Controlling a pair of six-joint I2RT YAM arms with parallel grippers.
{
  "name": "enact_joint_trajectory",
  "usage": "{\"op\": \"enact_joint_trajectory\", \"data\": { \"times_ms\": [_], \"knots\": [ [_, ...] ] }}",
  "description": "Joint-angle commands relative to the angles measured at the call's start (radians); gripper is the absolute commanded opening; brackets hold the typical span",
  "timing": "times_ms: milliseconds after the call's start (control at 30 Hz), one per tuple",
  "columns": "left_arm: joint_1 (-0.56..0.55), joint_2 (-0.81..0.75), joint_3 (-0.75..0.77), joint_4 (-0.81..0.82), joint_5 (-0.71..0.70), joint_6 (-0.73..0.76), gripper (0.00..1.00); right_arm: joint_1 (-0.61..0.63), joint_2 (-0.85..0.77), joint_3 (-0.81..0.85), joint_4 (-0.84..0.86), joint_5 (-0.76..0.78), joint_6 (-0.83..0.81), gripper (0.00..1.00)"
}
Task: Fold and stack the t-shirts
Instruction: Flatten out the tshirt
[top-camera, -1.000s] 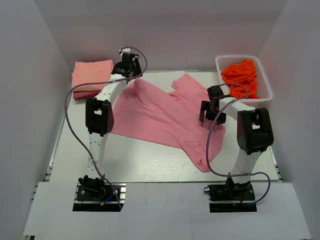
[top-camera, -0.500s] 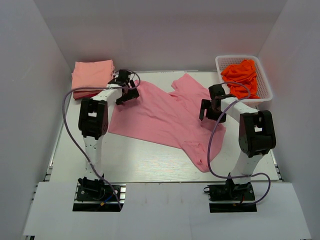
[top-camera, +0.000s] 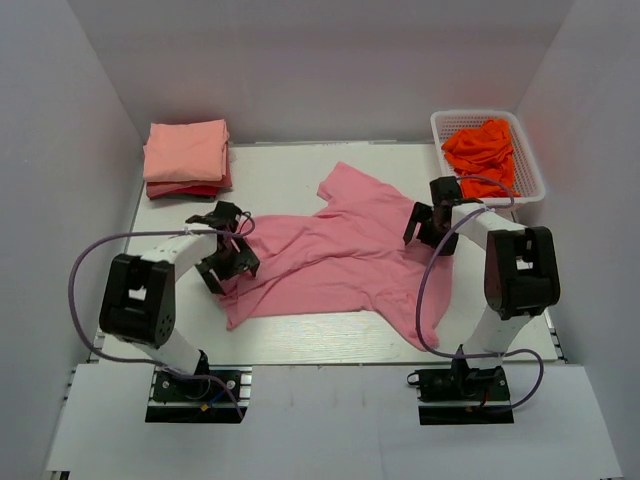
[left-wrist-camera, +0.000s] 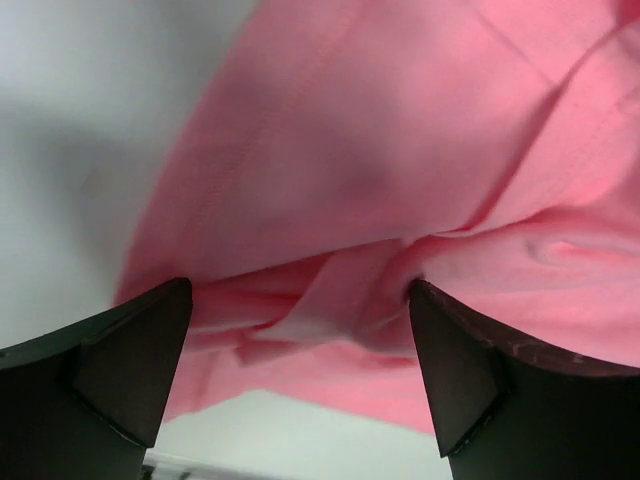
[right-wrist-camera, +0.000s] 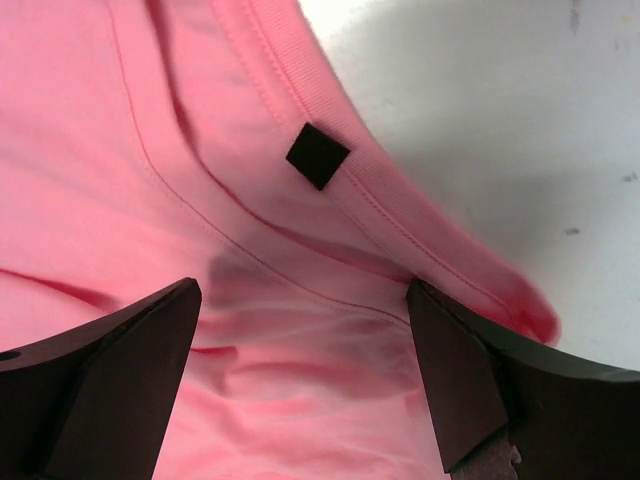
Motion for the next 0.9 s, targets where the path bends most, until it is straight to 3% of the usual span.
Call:
{"op": "enact_joint_trajectory", "data": {
  "times_ms": [0,133,233,400,567,767,833,867],
  "knots": [
    [-0.011,-0.151,-0.02,-0.19,-0.007,-0.055,1.0,-0.025,0.007,-0.08,-0.08,-0.03,0.001,0.9],
    [-0.011,-0.276,0.049,-0.214,0.003,-0.038,1.0,-0.015,-0.073,-0.051,-0.019,-0.018,-0.106,0.9],
    [0.005,-0.285,0.127,-0.186,-0.071,-0.027,1.0,0.008,-0.168,-0.025,0.058,-0.07,-0.197,0.9],
    [0.015,-0.115,0.277,-0.013,-0.135,0.006,1.0,0.069,-0.238,0.049,0.182,-0.142,-0.315,0.9],
    [0.026,0.153,0.437,-0.006,-0.112,0.023,0.73,0.085,-0.197,0.119,0.207,-0.103,-0.297,0.9],
    [0.057,0.321,0.485,0.075,-0.046,0.023,0.65,0.085,-0.107,0.208,0.167,-0.086,-0.289,0.9],
    [0.057,0.364,0.494,0.085,-0.008,0.023,0.58,0.085,-0.078,0.235,0.176,-0.09,-0.298,0.9],
    [0.057,0.375,0.508,0.086,-0.007,0.023,0.47,0.09,-0.035,0.241,0.181,-0.118,-0.318,0.9]
  ]
}}
